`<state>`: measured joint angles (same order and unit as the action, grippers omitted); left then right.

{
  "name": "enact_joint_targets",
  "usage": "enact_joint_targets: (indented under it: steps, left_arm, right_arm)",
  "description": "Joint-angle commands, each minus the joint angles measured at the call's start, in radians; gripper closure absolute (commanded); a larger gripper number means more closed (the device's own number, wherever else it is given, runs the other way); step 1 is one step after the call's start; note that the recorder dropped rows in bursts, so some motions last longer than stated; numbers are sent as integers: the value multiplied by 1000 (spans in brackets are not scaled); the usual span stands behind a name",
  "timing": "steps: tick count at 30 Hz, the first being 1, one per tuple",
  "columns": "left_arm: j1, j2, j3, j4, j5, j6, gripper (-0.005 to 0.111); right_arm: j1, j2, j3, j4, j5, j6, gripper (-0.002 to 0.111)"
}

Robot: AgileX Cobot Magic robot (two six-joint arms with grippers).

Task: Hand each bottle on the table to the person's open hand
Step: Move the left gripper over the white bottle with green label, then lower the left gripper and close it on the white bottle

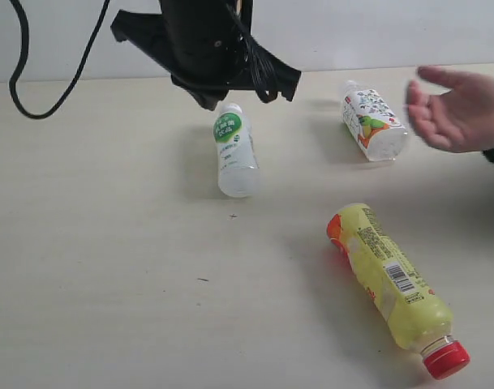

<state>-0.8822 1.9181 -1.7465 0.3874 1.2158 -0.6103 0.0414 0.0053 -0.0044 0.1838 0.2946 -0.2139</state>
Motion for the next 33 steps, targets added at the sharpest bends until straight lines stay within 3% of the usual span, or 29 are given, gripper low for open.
enact_joint_targets:
  steps: [1,5,15,18,23,26,29,33]
  left_arm:
    - [31,-9,67,19,-95,-163,105]
    - [69,-7,116,-8,-203,-271,105]
    - [105,55,149,-178,-422,-214,100]
    - [105,80,149,-194,-456,-206,90]
    - [105,95,149,-185,-465,-205,65]
    - [107,98,149,-180,-475,-205,39]
    - [107,98,149,-172,-509,-205,3]
    - [107,107,149,-128,-562,-224,3]
  right_arm:
    - [-6,-5,4,0,-6,1,108]
    - [-6,-5,4,0,-6,1,108]
    - [-6,-5,4,0,-6,1,108]
    - [-6,-5,4,0,-6,1,108]
    - [-6,-5,4,0,-6,1,108]
    - [-6,-5,4,0,-6,1,108]
    - [-6,-5,4,0,-6,1,108]
    - [-6,-5,4,0,-6,1,108]
